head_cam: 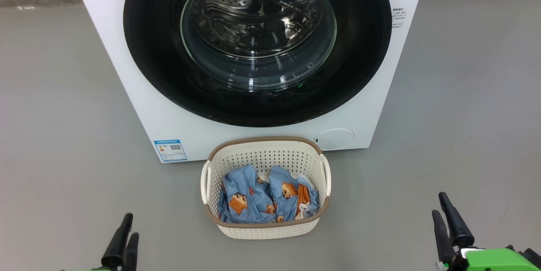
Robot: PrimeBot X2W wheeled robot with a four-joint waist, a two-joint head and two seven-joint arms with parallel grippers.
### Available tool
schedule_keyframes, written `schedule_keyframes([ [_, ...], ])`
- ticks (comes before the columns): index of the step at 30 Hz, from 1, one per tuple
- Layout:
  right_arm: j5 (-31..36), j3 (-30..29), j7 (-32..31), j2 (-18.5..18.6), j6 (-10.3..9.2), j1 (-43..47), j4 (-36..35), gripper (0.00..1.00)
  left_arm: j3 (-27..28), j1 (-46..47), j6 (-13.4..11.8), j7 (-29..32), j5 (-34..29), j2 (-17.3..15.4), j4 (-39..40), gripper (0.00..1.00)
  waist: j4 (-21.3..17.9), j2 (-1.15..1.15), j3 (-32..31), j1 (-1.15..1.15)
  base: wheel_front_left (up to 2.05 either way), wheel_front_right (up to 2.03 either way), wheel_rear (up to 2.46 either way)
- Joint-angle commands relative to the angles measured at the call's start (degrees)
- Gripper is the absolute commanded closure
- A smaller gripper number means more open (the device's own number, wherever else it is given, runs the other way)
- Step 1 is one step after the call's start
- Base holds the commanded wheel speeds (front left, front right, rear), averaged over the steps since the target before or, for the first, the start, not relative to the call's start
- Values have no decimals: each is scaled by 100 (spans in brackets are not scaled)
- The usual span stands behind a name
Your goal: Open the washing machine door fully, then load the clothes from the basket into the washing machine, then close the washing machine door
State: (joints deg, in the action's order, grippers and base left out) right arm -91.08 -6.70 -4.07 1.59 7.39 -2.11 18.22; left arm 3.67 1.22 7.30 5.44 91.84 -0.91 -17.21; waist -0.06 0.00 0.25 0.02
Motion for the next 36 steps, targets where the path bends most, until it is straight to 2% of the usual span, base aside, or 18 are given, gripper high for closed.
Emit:
schedule_keyframes([
  [1,158,62,57,71,2,-261,-175,0,9,287,3,-61,-76,-97,219,0,-3,0,1,-1,0,0,0],
  [23,1008,410,438,222,4,-497,-238,0,-478,461,6,-568,-687,-467,472,0,-54,0,-22,-1,0,0,0],
  [36,1953,611,673,284,5,-620,-289,0,-666,526,8,-806,-1606,-641,601,0,-81,0,-30,-1,0,0,0],
])
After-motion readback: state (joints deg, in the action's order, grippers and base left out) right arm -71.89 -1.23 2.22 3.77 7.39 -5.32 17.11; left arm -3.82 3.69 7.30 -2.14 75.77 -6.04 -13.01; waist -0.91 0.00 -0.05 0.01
